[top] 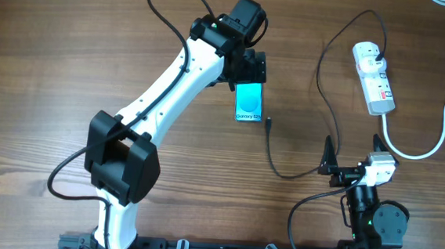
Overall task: Plug charger to phone and switch on socket
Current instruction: 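Lower the left gripper onto the phone's top edge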
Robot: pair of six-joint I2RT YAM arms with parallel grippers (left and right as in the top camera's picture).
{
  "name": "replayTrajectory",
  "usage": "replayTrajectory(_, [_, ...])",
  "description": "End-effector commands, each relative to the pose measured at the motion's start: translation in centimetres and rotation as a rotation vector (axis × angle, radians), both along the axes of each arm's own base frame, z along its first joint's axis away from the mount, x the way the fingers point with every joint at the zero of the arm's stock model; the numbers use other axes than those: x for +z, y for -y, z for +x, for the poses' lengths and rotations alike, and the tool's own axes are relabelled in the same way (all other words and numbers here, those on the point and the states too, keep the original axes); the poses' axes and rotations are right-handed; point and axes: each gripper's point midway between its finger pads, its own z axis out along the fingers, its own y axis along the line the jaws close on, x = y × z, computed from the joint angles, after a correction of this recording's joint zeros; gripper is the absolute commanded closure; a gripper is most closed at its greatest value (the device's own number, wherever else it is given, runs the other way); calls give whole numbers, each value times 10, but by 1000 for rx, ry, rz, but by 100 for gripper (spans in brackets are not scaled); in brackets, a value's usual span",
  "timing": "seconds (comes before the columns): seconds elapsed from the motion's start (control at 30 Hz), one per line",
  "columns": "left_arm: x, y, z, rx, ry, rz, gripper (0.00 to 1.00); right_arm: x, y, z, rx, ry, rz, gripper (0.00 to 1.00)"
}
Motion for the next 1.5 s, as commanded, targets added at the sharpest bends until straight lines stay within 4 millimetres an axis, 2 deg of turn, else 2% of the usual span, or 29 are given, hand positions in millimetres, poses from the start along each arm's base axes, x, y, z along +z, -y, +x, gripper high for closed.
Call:
replayTrajectory(0.0, [1,13,3,-14,18,-23,0,2,2,0,-13,11,5,0])
replayTrajectory(0.37, [-2,20,5,-24,35,-29,0,2,2,0,-13,11,5,0])
replayTrajectory(0.7, [-33,21,4,-27,-26,10,0,2,2,0,-13,11,5,0])
replayTrajectory(0.83, [-39,21,3,-28,-36,18,0,2,2,0,-13,11,5,0])
replayTrajectory(1.13, [-39,22,2,-30,-36,18,0,2,2,0,-13,11,5,0])
replayTrajectory(1.47, [-35,28,13,-28,6,-10,0,2,2,0,-13,11,5,0])
